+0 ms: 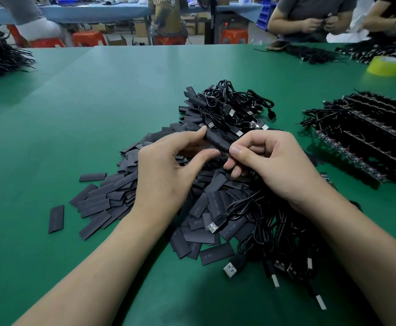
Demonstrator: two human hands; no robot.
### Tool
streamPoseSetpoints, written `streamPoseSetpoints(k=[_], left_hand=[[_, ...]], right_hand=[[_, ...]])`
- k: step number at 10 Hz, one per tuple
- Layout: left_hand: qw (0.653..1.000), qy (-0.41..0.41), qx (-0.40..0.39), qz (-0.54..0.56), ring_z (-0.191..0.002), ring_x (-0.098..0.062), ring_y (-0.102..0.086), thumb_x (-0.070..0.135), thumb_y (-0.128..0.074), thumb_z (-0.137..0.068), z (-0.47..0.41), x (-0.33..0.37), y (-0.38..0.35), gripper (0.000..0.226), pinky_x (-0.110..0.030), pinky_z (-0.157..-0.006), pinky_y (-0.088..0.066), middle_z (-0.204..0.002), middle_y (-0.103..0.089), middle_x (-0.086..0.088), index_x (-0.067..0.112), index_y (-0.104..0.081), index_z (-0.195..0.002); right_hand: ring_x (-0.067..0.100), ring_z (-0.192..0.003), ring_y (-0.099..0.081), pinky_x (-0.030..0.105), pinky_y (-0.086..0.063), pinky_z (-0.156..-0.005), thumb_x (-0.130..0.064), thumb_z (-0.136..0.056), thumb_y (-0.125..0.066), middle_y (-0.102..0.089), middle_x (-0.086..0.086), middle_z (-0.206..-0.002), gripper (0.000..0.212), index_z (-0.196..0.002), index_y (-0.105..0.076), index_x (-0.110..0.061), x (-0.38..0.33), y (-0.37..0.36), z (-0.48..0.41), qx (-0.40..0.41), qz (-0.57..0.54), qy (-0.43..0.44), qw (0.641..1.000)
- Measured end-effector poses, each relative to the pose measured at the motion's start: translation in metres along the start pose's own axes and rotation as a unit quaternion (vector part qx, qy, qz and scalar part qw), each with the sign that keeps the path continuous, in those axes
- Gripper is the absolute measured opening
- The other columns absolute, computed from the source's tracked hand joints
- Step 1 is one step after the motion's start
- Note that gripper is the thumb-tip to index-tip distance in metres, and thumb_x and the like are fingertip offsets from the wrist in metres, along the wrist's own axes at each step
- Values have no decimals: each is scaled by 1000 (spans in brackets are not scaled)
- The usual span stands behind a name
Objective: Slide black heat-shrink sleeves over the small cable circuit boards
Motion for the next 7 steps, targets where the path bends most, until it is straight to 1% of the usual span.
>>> streamPoseSetpoints(k=[1,2,3,4,5,6,7], left_hand=[[997,35,-11,63,-87,-3,-74,19,-83,-84,0,0,-1,34,-20,-84,-57,-96,-78,12,17,-77,-117],[995,35,-32,84,-91,-3,-74,15,-83,-85,1,0,-2,40,-17,-86,-55,-100,-78,10,17,-74,-124],[995,17,-57,79,-94,-5,-73,15,-81,-86,1,0,-3,49,-18,-88,-55,-107,-76,8,17,-68,-134],[996,10,-62,61,-96,-8,-72,19,-78,-90,1,0,-3,51,-19,-89,-55,-111,-75,12,20,-63,-139],[997,5,-59,54,-98,-9,-72,20,-74,-92,1,0,-2,48,-18,-89,-54,-111,-74,15,19,-63,-139],[997,-3,-66,40,-97,-5,-70,19,-74,-93,1,0,-3,41,-10,-84,-50,-109,-74,15,19,-67,-134],[996,-6,-80,42,-96,-3,-70,20,-73,-93,2,2,-2,37,-8,-82,-48,-106,-75,15,21,-70,-130]], right_hand=[[16,-67,-72,23,-55,-65,-11,-99,-63,-78,6,-80,14,-87,-70,-12,2,0,-2,20,-9,5,1000],[19,-68,-73,24,-56,-65,-10,-99,-63,-78,9,-81,6,-94,-66,-11,4,0,-3,27,-39,3,999],[19,-68,-73,22,-54,-63,-10,-99,-63,-78,9,-81,4,-101,-66,-13,5,0,-4,23,-47,4,999],[15,-63,-70,20,-52,-57,-10,-99,-64,-78,8,-80,5,-98,-69,-12,1,5,-3,57,-34,9,998],[13,-59,-69,18,-48,-51,-15,-98,-66,-78,4,-79,6,-95,-71,-15,-8,17,-12,142,8,20,990],[11,-54,-69,17,-50,-50,-19,-96,-68,-77,-4,-74,5,-93,-72,-19,-26,28,-40,198,119,48,972],[8,-57,-71,20,-55,-57,-21,-96,-67,-76,-2,-77,9,-97,-73,-14,-51,33,-97,219,199,59,953]])
Point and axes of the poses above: each hand's wrist, its own z-axis away from the middle knuckle, its own y-axis out of the back of the hand, x = y × z, the point moved 1 cm from there along -z, towards the middle knuckle
